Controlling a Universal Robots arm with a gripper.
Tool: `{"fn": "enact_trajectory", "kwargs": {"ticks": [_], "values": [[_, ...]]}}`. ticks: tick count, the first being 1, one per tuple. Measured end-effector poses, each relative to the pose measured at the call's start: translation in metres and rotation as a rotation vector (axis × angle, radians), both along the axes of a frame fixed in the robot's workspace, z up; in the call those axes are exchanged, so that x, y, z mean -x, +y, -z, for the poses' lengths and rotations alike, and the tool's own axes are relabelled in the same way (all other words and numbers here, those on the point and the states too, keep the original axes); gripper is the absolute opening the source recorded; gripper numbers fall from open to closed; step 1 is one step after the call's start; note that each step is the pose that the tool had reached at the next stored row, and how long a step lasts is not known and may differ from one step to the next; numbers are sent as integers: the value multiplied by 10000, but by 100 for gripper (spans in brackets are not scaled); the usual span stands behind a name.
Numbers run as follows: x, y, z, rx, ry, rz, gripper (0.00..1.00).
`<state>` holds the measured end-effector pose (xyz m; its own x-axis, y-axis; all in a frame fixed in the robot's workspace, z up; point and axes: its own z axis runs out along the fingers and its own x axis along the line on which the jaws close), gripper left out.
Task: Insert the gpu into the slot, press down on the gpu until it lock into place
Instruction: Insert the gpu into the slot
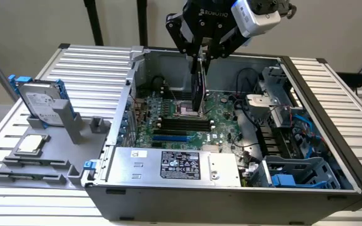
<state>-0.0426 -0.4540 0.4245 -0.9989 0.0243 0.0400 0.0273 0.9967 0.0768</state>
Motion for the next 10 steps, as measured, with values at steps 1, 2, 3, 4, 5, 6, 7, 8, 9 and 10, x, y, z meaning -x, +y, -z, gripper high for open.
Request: {"fn": "enact_trajectory", "kwargs": {"ticks": [1,2,3,4,5,6,7,8,9,10], "values": [[0,0,0,0,0,0,26],[0,0,0,0,0,0,26],[0,0,0,0,0,0,26],[0,0,0,0,0,0,26],[0,1,-1,1,0,-11,26],[-1,5,-1,2,1,-63,26],[-2,7,0,0,1,-155,26],[-1,8,0,-1,0,-303,26],[0,8,0,-2,-1,-487,26],[0,8,0,-1,0,-665,26]]}}
